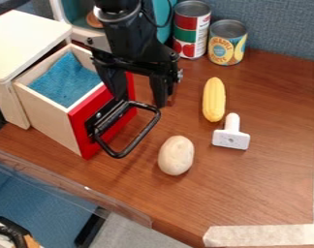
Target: Put the oval thing in the drawer
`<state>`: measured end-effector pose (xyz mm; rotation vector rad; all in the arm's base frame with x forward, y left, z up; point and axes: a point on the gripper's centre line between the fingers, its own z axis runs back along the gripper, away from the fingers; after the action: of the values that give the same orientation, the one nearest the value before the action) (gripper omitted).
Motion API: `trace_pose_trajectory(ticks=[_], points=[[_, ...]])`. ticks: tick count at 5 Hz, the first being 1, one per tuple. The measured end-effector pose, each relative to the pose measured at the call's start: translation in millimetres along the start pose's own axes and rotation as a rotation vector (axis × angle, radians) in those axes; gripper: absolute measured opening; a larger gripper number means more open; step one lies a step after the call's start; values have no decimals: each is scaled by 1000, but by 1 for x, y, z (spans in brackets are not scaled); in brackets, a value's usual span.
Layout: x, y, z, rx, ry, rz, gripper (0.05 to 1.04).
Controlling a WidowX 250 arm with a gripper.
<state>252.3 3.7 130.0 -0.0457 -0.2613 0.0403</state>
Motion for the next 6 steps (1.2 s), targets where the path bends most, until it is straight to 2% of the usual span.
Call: trace_pose_trajectory(ticks=[1, 2, 4, 6], points=[[-3, 0, -5, 0, 20, 9, 1000], [-3, -7, -21, 32, 62, -9, 1000], [-3, -16, -46, 66, 105, -38, 1000], [-5, -25, -66, 68, 137, -65, 1000]])
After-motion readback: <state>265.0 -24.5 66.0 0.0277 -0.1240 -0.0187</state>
